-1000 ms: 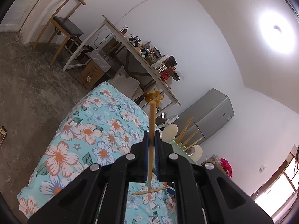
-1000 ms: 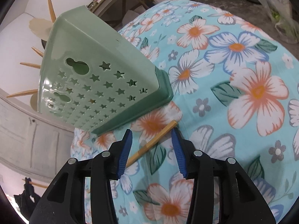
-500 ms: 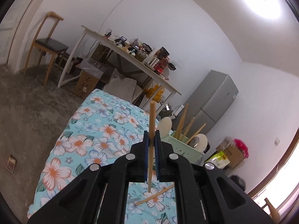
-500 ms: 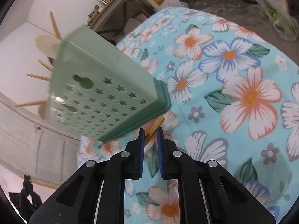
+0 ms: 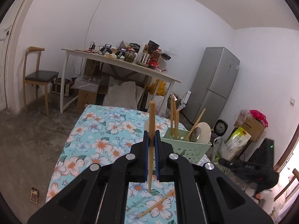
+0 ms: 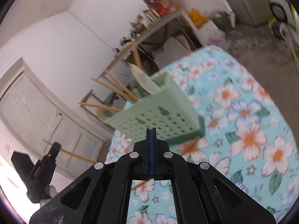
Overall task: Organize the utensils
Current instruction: 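Raise both held chopsticks upright and carry them over the green holder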
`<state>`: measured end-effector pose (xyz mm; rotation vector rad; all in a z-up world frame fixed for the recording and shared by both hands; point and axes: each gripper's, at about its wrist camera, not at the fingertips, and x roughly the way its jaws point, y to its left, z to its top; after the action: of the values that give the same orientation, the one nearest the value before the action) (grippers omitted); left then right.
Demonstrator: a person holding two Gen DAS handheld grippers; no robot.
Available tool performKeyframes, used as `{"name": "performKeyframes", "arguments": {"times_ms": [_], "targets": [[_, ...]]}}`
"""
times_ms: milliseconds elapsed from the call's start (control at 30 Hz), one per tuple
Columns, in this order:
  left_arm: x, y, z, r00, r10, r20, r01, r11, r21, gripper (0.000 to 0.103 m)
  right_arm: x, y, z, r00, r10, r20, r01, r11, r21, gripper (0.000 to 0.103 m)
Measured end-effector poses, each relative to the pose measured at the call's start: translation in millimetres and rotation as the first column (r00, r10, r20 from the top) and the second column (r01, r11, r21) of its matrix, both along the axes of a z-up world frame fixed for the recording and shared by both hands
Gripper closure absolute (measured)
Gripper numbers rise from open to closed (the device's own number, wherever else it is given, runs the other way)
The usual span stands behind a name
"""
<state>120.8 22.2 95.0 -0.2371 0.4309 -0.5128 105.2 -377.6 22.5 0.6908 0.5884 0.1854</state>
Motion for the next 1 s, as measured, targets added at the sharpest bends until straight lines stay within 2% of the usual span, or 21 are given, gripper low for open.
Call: {"name": "performKeyframes", "arguments": {"times_ms": [67,167,233,267,300,400,600,700,800,900,933,1000], "targets": [[0.1,-4.1,1.1,1.000,-0.001,0.002,0.001,1.000,0.004,0.098,-6.9,-0.7,9.0,1.000,0.007,0.020,-0.007,1.000,-0.015,0.103],[0.1,-7.0,0.7,1.000,-0.002,-0.001,0.002,1.000,0.011,0.098,-7.0,-5.3,2.4,1.000,0.015,-0.020,-0.014,1.000,0.019,0.100],[-0.1,-7.9,-1.2,1.000,0.000,-0.009,0.000,1.000,0.012,0.098,0.4,-9.4,-11.7,0.997,0.029,-0.075,-0.025,0.998,0.062,0.091],[0.1,-8.4,-2.2,1.000,0.001,-0.013,-0.001,1.000,0.012,0.098,3.4,-10.5,-21.3,0.993,0.033,-0.114,-0.024,0.997,0.079,0.076],[0.1,-8.1,-3.3,1.000,0.002,-0.015,-0.002,1.000,0.011,0.098,8.2,-10.0,-31.8,0.987,0.038,-0.157,-0.024,0.995,0.094,0.070],[3.2,-6.5,-6.9,1.000,0.007,-0.028,-0.006,1.000,0.005,0.098,25.6,-1.8,-53.5,0.970,0.024,-0.241,-0.009,0.998,0.062,0.067],[6.0,2.1,-13.7,0.999,0.014,-0.038,-0.014,1.000,-0.008,0.098,68.9,24.5,-94.2,0.916,-0.084,-0.393,0.039,0.992,-0.122,0.067],[9.7,8.8,-18.2,0.998,0.020,-0.051,-0.021,1.000,-0.020,0.098,78.3,41.0,-91.6,0.912,-0.144,-0.385,0.061,0.974,-0.219,0.067],[13.5,14.9,-22.8,0.998,0.021,-0.063,-0.023,0.999,-0.037,0.098,87.5,51.2,-93.0,0.903,-0.169,-0.394,0.060,0.960,-0.273,0.067],[17.4,18.7,-26.3,0.997,0.017,-0.070,-0.021,0.999,-0.048,0.098,87.5,59.6,-92.7,0.899,-0.198,-0.391,0.056,0.936,-0.346,0.074],[18.8,19.9,-27.3,0.997,0.013,-0.073,-0.017,0.999,-0.051,0.098,85.2,60.6,-92.5,0.901,-0.198,-0.387,0.053,0.934,-0.354,0.074],[20.2,20.5,-28.2,0.997,0.009,-0.074,-0.013,0.998,-0.054,0.098,80.7,58.8,-91.2,0.901,-0.193,-0.388,0.053,0.938,-0.342,0.081]]}}
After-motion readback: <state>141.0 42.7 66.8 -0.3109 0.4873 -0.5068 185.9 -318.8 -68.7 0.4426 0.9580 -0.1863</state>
